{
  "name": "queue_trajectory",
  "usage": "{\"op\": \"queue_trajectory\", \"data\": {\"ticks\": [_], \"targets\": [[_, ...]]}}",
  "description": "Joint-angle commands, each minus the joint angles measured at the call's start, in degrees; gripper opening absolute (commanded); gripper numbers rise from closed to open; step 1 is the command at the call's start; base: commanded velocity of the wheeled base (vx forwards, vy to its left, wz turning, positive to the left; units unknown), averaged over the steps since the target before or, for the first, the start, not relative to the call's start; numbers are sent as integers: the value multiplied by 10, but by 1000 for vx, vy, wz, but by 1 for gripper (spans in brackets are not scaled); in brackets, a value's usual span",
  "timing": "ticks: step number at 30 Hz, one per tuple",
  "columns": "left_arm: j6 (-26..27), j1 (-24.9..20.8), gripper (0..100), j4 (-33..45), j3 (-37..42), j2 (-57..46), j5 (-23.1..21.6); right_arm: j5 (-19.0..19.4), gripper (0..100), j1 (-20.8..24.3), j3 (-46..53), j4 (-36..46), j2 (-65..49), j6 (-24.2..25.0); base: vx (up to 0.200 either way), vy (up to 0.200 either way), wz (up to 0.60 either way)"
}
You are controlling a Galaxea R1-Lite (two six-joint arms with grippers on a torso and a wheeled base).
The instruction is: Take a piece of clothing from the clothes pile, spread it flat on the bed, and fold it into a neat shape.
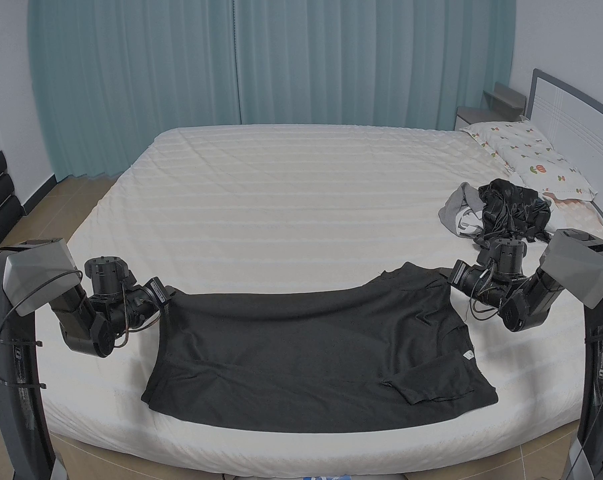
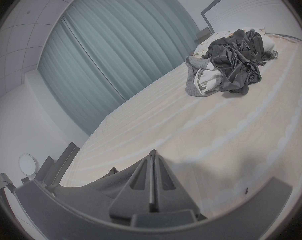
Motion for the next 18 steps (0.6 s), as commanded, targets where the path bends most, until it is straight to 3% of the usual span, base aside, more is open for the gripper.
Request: {"op": "queue_trajectory", "data": {"ticks": [1, 18], "targets": [[3, 2, 0, -14, 11, 0, -2, 2, 0, 0, 11, -2, -12, -3, 0, 0, 0], [7, 21, 0, -33, -10, 26, 0, 0, 0, -1, 5, -38, 16, -2, 0, 0, 0]]}}
